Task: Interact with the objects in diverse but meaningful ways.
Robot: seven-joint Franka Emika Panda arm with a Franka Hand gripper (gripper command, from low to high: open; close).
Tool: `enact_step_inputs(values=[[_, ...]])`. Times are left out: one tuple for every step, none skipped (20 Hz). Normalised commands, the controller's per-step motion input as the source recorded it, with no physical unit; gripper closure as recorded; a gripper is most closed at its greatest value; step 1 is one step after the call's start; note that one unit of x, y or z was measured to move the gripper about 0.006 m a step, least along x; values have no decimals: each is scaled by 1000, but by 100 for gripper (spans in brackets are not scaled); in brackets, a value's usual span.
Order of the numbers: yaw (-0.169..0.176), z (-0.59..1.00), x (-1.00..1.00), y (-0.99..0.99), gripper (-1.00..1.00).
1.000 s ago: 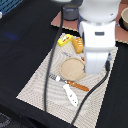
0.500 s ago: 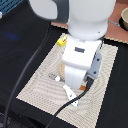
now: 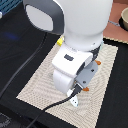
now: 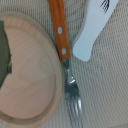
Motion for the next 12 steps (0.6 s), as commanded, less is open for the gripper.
enact_step_inputs(values=[[-103,-106,0,-491,-100],[-81,-60,26,-494,-100],[-62,0,40,-406,-100],[-57,0,111,-314,-100],[-73,0,249,-274,-100],[-95,0,257,-329,-100],[-106,0,151,-443,-100],[-104,0,166,-454,-100],[-85,0,203,-463,-100],[-80,0,154,-469,-100],[-76,0,154,-449,-100],[-65,0,206,-334,-100]])
